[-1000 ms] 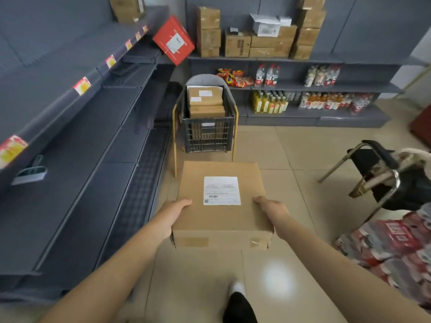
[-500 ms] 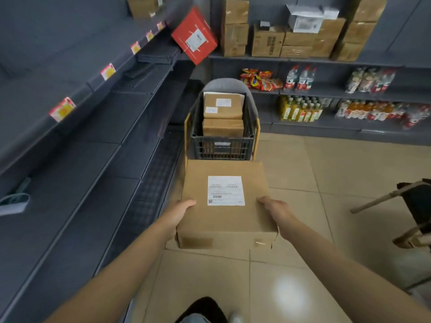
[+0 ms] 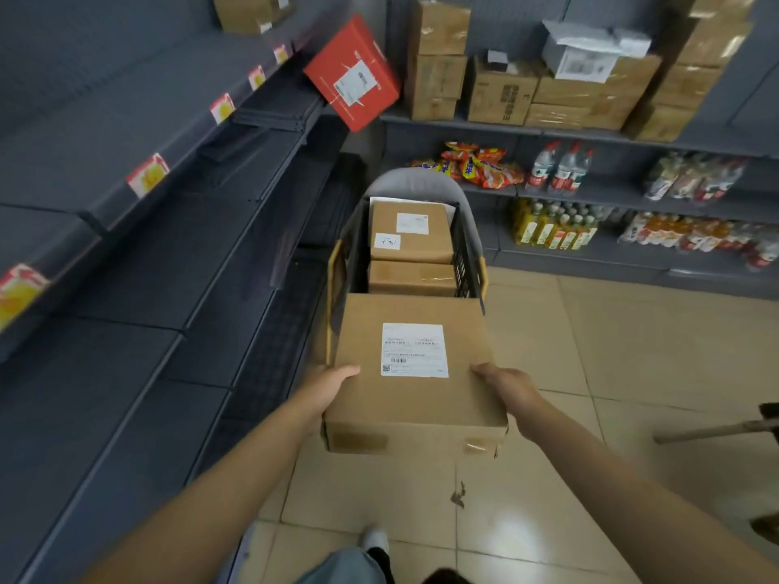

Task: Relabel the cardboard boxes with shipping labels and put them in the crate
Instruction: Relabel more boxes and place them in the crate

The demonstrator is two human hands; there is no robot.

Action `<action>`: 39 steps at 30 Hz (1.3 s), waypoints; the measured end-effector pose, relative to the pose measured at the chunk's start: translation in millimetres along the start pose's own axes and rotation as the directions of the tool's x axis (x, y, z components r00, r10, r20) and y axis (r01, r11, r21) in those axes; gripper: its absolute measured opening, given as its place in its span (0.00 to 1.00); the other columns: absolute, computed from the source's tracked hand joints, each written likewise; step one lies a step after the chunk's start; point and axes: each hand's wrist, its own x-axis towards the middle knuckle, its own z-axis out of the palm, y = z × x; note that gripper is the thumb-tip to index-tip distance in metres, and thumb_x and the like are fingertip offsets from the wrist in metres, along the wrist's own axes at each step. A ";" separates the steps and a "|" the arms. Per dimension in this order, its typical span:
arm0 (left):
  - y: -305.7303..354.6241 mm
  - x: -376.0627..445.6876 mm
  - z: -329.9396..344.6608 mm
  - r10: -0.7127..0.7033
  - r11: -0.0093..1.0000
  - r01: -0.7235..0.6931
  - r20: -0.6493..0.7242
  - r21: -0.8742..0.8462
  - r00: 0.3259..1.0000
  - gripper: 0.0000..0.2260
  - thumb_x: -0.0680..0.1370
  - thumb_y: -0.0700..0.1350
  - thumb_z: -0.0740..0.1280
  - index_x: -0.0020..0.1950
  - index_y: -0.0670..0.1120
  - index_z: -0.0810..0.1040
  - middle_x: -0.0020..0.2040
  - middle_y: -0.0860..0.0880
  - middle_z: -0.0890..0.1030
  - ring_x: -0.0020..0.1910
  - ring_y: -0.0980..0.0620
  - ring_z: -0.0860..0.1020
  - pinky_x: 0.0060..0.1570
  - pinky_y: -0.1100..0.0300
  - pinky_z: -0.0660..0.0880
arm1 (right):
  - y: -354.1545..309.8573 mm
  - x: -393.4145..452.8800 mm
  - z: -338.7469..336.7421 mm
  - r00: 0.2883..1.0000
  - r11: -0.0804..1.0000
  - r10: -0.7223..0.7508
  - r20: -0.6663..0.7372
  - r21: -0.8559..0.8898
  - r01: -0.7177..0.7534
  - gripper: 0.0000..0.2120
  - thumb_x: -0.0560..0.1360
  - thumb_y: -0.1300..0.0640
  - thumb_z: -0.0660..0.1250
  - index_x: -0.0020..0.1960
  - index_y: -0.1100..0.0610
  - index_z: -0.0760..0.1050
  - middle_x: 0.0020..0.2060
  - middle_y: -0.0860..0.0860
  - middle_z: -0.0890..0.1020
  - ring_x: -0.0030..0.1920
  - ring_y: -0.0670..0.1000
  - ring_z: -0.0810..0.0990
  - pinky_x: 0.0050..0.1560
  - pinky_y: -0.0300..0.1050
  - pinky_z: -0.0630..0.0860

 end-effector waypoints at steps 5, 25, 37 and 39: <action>43.5 46.9 3.4 -0.013 1.000 0.013 0.020 0.007 1.000 0.12 0.78 0.45 0.67 0.59 0.41 0.79 0.51 0.43 0.83 0.44 0.49 0.81 0.38 0.60 0.77 | -37.7 50.8 9.4 1.000 1.000 0.021 -0.006 -0.022 -0.022 0.10 0.73 0.49 0.71 0.42 0.56 0.76 0.41 0.50 0.80 0.41 0.49 0.79 0.40 0.45 0.73; 143.7 228.3 46.8 -0.115 0.986 0.117 -0.018 0.118 0.993 0.19 0.77 0.48 0.68 0.65 0.42 0.74 0.57 0.44 0.81 0.54 0.47 0.80 0.51 0.52 0.77 | -142.8 262.6 -3.4 0.965 0.974 0.195 0.178 -0.153 -0.169 0.16 0.73 0.49 0.70 0.54 0.59 0.75 0.51 0.54 0.81 0.47 0.51 0.79 0.51 0.56 0.79; 182.5 306.4 27.6 -0.093 0.973 0.083 0.038 0.217 0.995 0.16 0.74 0.42 0.72 0.59 0.46 0.72 0.55 0.49 0.79 0.52 0.53 0.77 0.50 0.58 0.74 | -179.4 312.0 9.9 0.963 0.981 0.173 0.205 -0.123 -0.150 0.14 0.70 0.59 0.75 0.53 0.59 0.76 0.53 0.54 0.82 0.51 0.50 0.80 0.46 0.40 0.75; 192.0 318.1 23.5 -0.060 0.970 0.053 0.022 0.238 0.998 0.20 0.73 0.40 0.72 0.62 0.47 0.69 0.54 0.51 0.77 0.53 0.53 0.76 0.52 0.58 0.74 | -187.6 318.7 13.5 0.976 0.973 0.152 0.158 -0.200 -0.119 0.20 0.67 0.60 0.77 0.56 0.60 0.74 0.53 0.53 0.81 0.53 0.52 0.79 0.53 0.44 0.74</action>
